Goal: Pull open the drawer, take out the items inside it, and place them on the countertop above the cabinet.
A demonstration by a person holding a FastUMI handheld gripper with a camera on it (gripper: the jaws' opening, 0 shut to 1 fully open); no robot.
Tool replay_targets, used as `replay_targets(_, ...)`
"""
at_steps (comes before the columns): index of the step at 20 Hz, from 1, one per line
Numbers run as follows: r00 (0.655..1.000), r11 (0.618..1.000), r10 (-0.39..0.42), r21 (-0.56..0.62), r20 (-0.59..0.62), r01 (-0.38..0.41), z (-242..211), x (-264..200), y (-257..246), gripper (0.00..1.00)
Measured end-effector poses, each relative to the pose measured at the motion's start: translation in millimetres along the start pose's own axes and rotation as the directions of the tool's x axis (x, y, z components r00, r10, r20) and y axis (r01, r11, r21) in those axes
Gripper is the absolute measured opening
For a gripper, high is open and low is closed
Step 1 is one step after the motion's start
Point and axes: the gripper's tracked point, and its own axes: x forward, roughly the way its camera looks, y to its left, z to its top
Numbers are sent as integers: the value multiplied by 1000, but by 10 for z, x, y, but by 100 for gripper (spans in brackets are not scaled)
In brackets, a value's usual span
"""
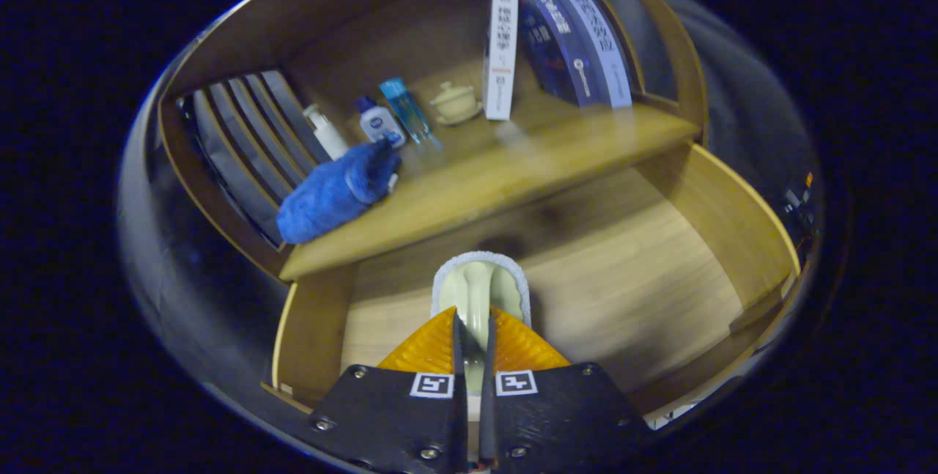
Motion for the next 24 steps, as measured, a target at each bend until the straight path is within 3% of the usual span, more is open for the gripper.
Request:
replay_targets(3,990,998,40,-55,133,-33,367,-300,155,7)
replay_targets(9,944,964,-4,-249,330,91,850,-869,315,7)
replay_targets(16,879,972,28,-217,477,87,1551,-1416,671,7)
replay_targets(20,873,973,50,-220,485,67,1795,-1342,806,7)
replay_targets(24,883,968,20,-230,468,100,1882,-963,698,7)
